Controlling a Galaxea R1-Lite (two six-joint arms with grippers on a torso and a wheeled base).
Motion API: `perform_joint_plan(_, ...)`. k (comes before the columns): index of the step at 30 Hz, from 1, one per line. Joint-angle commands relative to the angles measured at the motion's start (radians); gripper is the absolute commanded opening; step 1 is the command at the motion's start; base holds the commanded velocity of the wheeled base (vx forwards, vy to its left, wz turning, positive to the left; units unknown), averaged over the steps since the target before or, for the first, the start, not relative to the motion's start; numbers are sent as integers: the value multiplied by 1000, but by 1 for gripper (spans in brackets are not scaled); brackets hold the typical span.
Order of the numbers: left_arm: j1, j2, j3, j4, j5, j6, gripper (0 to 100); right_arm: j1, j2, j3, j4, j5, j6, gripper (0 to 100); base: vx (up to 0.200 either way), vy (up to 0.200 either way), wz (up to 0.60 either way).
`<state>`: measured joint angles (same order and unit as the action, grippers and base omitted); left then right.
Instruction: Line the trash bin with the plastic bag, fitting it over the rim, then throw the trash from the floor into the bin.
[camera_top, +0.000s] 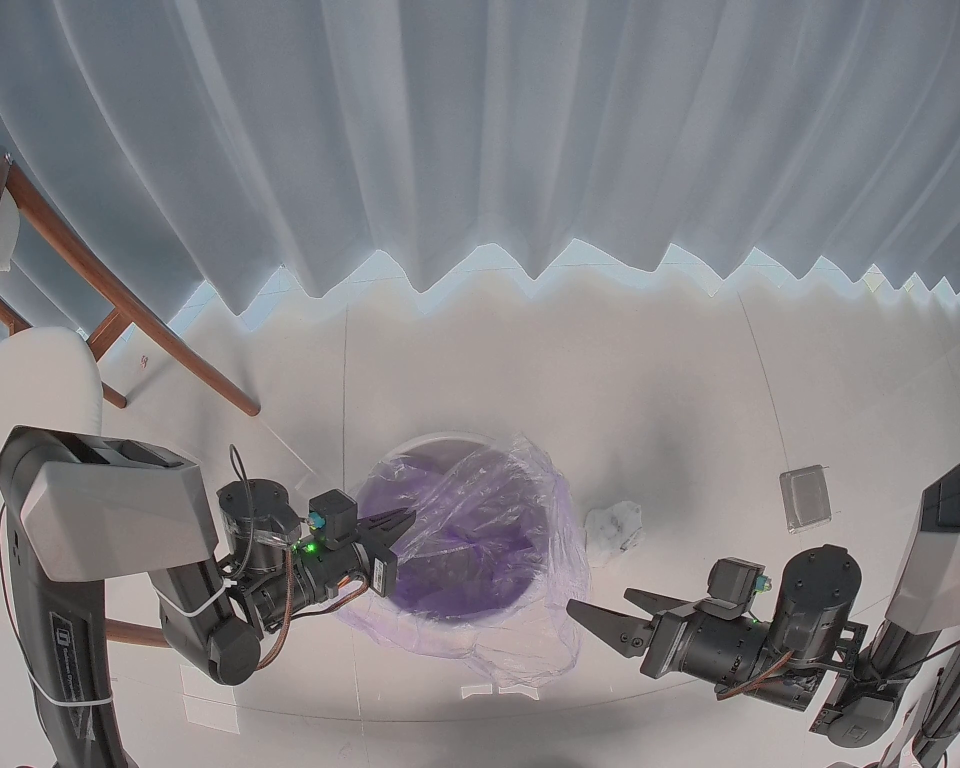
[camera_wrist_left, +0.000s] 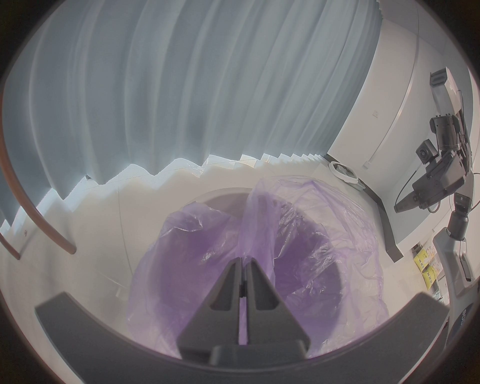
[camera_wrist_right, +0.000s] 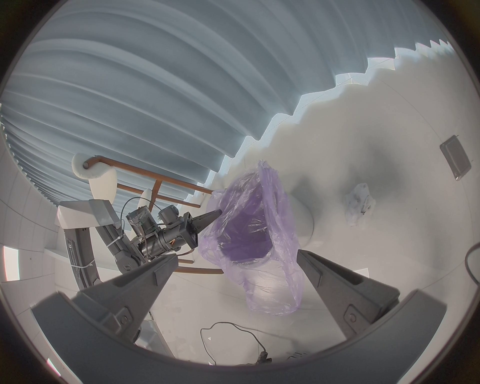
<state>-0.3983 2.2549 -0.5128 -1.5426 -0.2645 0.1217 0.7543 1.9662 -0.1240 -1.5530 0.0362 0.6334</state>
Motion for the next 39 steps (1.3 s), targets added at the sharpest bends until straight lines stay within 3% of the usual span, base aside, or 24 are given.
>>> perform_joint_plan(1,1,-11,-1,-1,-1,-2,0,0,7,0,-13,1,0,100,0,0,0)
perform_joint_plan(25,70,-169,23,-1,1,-65,0,0,39,12,-13,1,-8,100,0,0,0)
perform_joint_plan(31,58,-204,13,-1,-1,-152,0,-7,97,-16,-13,-25,-110,100,0,0,0)
perform_joint_plan(35,68,-210,11,-1,-2,-160,0,-10,122,-68,-13,-78,-213,100,0,0,0)
perform_joint_plan(39,68,-215,16,-1,-2,-160,0,-10,138,-132,-13,-81,-265,100,0,0,0)
